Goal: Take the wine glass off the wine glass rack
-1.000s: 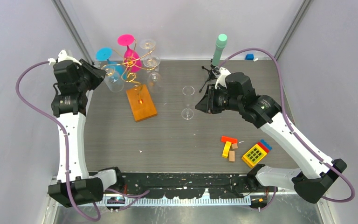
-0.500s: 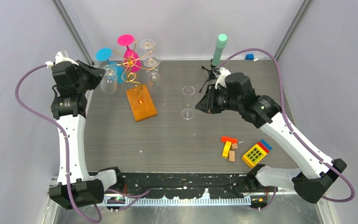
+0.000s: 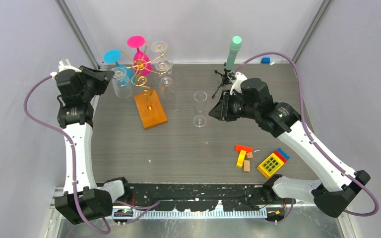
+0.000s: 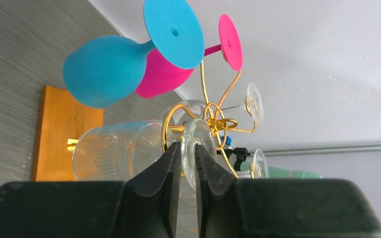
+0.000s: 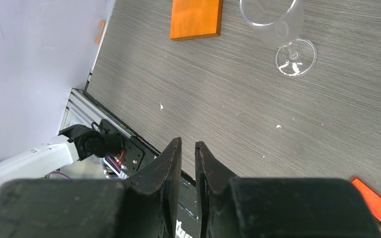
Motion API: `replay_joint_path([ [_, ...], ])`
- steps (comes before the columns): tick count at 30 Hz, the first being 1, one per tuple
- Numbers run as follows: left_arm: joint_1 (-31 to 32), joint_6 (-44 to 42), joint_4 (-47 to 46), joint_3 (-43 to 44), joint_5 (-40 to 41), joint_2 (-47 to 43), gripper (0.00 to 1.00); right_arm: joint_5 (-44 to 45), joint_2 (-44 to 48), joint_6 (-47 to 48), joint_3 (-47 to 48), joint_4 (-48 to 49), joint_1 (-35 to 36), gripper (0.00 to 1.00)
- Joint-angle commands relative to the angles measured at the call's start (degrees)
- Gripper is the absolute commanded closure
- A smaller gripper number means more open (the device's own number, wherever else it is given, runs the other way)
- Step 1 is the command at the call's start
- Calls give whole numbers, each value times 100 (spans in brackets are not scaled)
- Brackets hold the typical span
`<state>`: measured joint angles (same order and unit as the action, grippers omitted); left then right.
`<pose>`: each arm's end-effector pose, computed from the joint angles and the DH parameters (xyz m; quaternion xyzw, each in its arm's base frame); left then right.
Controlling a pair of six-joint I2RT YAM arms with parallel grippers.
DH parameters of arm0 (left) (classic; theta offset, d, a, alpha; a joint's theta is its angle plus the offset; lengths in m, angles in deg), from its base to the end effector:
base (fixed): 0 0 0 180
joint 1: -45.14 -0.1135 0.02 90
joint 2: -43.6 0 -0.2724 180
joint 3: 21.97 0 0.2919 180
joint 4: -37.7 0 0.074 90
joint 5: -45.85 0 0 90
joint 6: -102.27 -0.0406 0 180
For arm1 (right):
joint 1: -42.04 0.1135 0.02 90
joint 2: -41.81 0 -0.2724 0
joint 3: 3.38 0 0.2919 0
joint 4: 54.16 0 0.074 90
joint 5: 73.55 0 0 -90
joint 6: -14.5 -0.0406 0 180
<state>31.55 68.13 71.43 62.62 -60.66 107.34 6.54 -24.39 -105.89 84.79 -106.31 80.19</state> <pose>0.2772 0.0551 0.4365 -0.3673 0.6870 -0.3271 0.5349 0.2153 0.1780 0.4146 -0.1014 0.8587 0.3416 0.3684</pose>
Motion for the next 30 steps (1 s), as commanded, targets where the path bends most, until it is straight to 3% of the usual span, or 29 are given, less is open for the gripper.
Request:
replay_joint_path([
  [1,-30,395,-561,-117,-460,-26,80,90,163,-55,-33,267,8,78],
  [8,-38,528,-552,-140,-577,-3,74,95,147,-55,-51,267,8,78],
  [17,-39,848,-562,-415,-540,-21,73,95,139,-64,-64,265,8,78],
  [20,-39,824,-499,-456,-501,-48,78,94,142,-63,-69,268,8,78],
  [24,-54,767,-474,-453,-469,-110,99,90,134,-75,-77,272,7,78],
  [30,-63,711,-435,-226,-586,-193,100,77,141,-91,-75,294,8,78],
])
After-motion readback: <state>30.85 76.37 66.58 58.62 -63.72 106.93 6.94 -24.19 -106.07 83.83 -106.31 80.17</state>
